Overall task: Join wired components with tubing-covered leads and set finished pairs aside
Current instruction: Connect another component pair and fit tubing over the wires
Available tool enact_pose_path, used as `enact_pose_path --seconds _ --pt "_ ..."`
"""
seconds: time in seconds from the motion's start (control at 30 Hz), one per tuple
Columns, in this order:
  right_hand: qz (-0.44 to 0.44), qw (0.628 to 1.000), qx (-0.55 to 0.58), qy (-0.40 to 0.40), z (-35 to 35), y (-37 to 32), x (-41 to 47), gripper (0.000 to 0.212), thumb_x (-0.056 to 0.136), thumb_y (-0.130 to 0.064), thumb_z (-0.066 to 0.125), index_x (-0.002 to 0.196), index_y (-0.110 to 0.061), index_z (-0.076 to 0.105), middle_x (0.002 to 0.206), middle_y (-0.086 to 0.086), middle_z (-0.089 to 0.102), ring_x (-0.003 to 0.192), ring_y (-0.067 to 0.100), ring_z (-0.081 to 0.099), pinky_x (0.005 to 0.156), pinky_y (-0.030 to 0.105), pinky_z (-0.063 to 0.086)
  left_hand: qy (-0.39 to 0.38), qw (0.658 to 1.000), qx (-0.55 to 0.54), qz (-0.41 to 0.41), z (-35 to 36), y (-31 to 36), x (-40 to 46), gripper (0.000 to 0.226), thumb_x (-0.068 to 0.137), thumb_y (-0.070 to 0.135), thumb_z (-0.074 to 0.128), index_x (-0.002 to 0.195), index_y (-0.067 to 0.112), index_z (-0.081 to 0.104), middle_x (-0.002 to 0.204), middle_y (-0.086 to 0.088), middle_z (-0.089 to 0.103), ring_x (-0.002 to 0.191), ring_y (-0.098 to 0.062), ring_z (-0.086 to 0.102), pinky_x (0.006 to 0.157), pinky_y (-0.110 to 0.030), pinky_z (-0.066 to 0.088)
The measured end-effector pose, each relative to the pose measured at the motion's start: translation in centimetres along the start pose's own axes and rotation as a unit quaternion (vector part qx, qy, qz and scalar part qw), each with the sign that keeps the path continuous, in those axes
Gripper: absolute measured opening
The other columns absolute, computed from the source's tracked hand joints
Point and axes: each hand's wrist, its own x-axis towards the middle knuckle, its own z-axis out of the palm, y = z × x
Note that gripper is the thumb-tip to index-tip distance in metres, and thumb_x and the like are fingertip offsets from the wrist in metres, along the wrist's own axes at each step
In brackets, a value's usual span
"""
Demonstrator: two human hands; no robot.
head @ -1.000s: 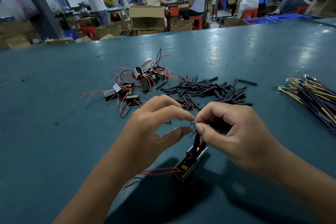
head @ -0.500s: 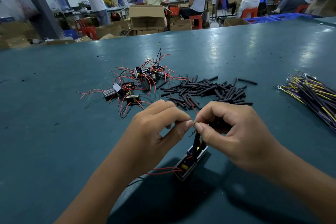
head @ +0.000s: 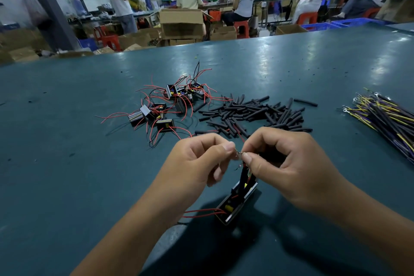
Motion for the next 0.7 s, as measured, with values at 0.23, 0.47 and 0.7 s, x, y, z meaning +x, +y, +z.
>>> enact_pose_path --seconds 0.23,0.47,0.7 --pt "0.020 1.000 0.020 -0.008 -0.2 0.2 -0.1 0.006 0.087 -0.028 0.066 0.081 -0.026 0.066 0.064 -0.003 0.061 0.053 0.006 0.050 0.052 0.017 0.041 0.072 0.835 0.401 0.369 -2.0 0.3 0.4 0.010 0.087 0.015 0.075 0.095 0.010 0.073 0.091 -0.001 0.060 0.083 -0.012 0.055 0.074 -0.026 0.045" --pt "0.019 0.999 0.031 -0.008 -0.1 0.3 -0.1 0.006 0.087 -0.026 0.067 0.081 -0.025 0.066 0.061 -0.009 0.059 0.053 0.001 0.048 0.052 0.012 0.038 0.074 0.796 0.444 0.405 -1.7 -0.3 0.6 0.016 0.095 0.022 0.068 0.091 0.008 0.074 0.088 -0.004 0.062 0.077 -0.026 0.058 0.068 -0.042 0.046" --pt "0.014 1.000 0.023 -0.010 -0.1 0.4 -0.2 0.006 0.087 -0.026 0.066 0.081 -0.026 0.065 0.059 -0.011 0.057 0.051 0.001 0.046 0.052 0.012 0.037 0.052 0.786 0.465 0.404 -1.6 -0.2 0.5 0.013 0.101 0.027 0.059 0.100 0.016 0.065 0.093 -0.003 0.061 0.079 -0.026 0.056 0.068 -0.041 0.047"
